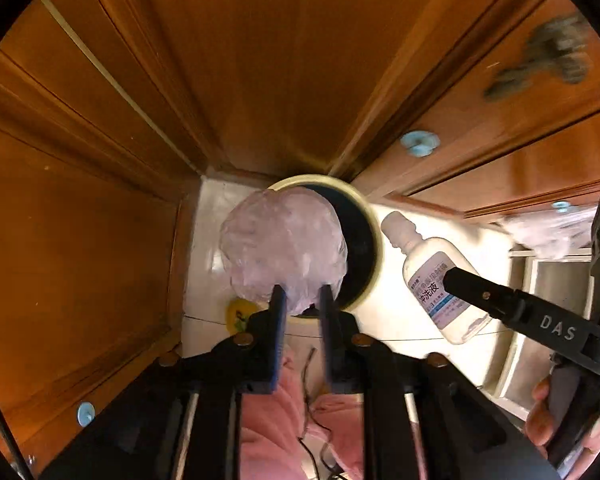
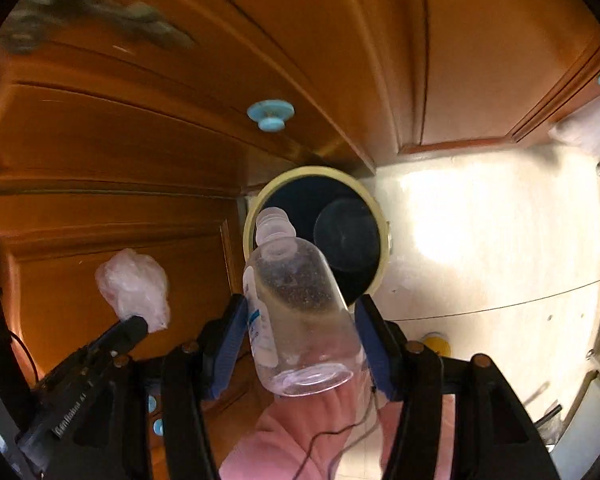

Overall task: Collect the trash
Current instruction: 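Carry the plastic bag and clear bottle down over the black trash bin, then open both tools to drop the bag and bottle into the bin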

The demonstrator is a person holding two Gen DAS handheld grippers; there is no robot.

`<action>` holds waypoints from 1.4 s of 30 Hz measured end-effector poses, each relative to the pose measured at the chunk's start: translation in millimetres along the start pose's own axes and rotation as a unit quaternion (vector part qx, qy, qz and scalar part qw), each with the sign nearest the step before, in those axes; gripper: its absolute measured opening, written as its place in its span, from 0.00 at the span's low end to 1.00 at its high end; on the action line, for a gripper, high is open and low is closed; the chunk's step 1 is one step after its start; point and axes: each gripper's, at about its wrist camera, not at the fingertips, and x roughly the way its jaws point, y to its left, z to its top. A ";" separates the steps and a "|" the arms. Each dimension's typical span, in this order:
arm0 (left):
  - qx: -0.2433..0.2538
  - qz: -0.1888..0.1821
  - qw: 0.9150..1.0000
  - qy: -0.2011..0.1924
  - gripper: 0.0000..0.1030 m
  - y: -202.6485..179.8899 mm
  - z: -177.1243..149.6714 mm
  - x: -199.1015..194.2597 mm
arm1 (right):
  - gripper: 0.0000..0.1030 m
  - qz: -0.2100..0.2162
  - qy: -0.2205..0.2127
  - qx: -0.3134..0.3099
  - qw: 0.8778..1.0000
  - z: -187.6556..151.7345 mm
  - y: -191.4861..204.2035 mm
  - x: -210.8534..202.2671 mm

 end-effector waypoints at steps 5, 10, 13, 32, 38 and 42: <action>0.004 0.024 1.000 0.005 0.58 2.6 1.8 26.2 | 0.59 0.015 0.012 0.030 0.999 6.9 -2.0 30.1; -0.002 0.016 1.000 -0.019 0.58 7.9 2.7 19.9 | 0.59 -0.016 -0.007 -0.021 1.000 3.8 17.3 21.3; -0.007 0.011 0.999 -0.033 0.58 14.9 6.0 15.7 | 0.59 -0.029 -0.015 -0.042 0.999 -2.2 26.4 12.7; -0.024 -0.001 0.999 -0.027 0.55 8.1 3.9 -62.6 | 0.59 -0.041 -0.049 -0.071 0.995 -13.0 50.3 -48.0; -0.015 -0.003 0.998 -0.055 0.55 -5.6 -2.2 -128.3 | 0.59 -0.048 -0.065 -0.111 0.991 -25.3 72.7 -99.9; -0.002 -0.004 0.996 -0.086 0.58 -16.2 -9.8 -182.7 | 0.59 -0.048 -0.078 -0.135 0.987 -35.6 91.1 -138.4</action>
